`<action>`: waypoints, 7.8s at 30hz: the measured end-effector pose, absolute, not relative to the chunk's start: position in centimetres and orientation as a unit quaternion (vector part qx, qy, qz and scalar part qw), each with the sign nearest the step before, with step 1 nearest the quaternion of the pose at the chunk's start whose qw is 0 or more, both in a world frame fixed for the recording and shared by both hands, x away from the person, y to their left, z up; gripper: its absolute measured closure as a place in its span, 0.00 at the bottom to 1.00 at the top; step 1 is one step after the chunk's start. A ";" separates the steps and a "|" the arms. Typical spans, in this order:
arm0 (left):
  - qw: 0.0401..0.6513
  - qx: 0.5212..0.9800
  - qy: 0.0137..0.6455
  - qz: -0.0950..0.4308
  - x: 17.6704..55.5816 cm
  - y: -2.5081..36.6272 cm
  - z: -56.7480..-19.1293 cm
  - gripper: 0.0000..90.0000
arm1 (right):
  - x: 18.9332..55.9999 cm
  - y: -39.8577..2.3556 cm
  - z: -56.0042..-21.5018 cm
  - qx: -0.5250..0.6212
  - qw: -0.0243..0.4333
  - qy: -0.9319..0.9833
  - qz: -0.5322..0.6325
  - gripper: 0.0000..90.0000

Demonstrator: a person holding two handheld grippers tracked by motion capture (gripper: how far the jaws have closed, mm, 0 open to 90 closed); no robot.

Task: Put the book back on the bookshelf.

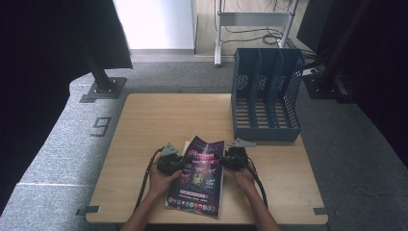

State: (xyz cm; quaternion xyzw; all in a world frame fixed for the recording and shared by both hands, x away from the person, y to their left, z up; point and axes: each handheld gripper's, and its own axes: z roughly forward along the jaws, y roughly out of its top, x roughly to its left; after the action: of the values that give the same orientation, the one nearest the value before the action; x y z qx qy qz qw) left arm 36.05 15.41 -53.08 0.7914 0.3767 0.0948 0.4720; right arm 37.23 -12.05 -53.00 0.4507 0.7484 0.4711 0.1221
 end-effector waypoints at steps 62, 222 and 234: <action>0.548 0.749 0.351 0.124 34.7 16.9 -49.0 0.94 | 34.0 -12.8 -47.4 0.387 0.192 0.707 0.560 0.79; 0.541 0.750 0.314 0.216 36.2 16.9 -42.6 0.88 | 33.6 -13.3 -42.6 0.313 0.258 0.667 0.625 0.90; 0.534 0.739 0.339 0.230 36.9 17.3 -42.6 0.56 | 32.6 -13.5 -42.8 0.296 0.258 0.674 0.626 0.90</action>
State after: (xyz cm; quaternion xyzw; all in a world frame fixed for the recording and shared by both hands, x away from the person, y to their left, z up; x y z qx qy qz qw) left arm 36.94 17.26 -42.57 0.7395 0.3391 0.2298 0.5343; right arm 32.57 -13.49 -42.75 0.2958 0.6736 0.6262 0.2581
